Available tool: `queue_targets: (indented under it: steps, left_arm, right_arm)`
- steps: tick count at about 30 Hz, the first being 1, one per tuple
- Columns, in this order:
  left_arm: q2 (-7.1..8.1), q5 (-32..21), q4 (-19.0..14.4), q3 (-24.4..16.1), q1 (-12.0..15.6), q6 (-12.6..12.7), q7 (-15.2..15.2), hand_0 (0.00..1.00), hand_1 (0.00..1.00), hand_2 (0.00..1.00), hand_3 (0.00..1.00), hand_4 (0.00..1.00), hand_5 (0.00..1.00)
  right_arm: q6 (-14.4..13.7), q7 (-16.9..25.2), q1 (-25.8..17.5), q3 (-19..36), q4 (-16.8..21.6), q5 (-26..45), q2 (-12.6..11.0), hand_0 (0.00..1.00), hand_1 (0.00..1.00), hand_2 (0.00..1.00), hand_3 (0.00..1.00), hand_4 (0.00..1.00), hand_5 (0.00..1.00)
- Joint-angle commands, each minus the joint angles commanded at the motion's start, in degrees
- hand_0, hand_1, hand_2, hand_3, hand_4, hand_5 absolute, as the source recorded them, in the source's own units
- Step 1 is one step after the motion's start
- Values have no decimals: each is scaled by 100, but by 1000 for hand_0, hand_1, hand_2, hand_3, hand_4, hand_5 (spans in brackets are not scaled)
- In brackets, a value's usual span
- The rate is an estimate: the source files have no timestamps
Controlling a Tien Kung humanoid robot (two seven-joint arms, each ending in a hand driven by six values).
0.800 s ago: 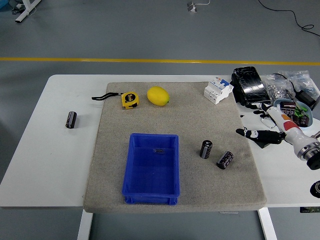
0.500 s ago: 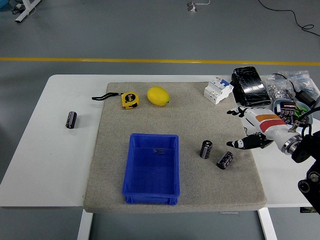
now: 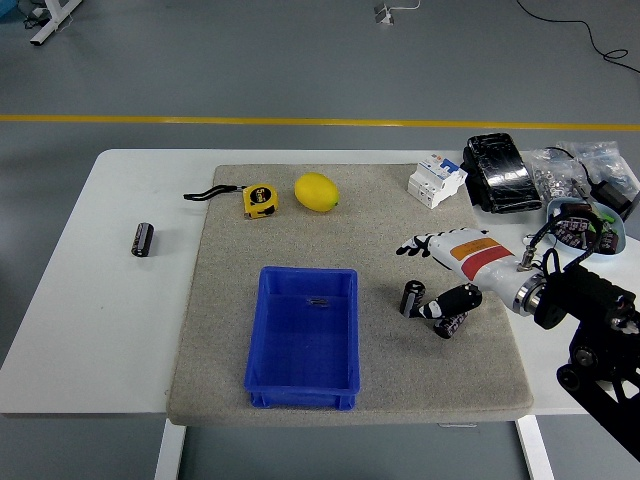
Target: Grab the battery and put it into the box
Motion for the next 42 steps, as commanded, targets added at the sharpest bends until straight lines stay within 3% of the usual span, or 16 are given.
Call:
queue_targets:
  steps: [9, 10, 27, 28, 33, 34, 42]
  left_arm:
    - [19, 1, -2, 7, -6, 2, -3, 607, 538, 598, 615, 616, 667]
    - [21, 4, -1, 4, -6, 3, -3, 605, 535, 593, 615, 616, 668]
    - [36, 125, -7, -63, 22, -9, 27, 605, 535, 591, 615, 616, 668]
    - [36, 130, -10, -66, 26, -15, 32, 605, 537, 589, 615, 617, 666]
    - [31, 151, -14, -77, 38, -21, 43, 605, 537, 589, 615, 617, 666]
    - [31, 162, -14, -85, 38, -23, 47, 605, 538, 588, 615, 617, 667]
    - [28, 148, -16, -71, 10, -24, 39, 605, 541, 588, 615, 617, 667]
  right_arm:
    - [-145, 148, 219, -343, -405, -17, 114, 585, 628, 678, 711, 987, 274]
    - [-156, 156, 230, -359, -420, -9, 116, 566, 611, 667, 640, 921, 229]
    - [-377, 334, 373, -638, -1001, 106, 234, 549, 587, 653, 653, 919, 230]
    - [-387, 341, 382, -643, -1043, 106, 245, 531, 563, 626, 646, 869, 187]
    - [-409, 370, 405, -640, -1111, 86, 274, 531, 563, 626, 646, 869, 187]
    - [-407, 373, 414, -640, -1118, 83, 275, 500, 530, 602, 626, 820, 156]
    - [-422, 414, 509, -690, -1244, 81, 278, 490, 509, 582, 608, 780, 123]
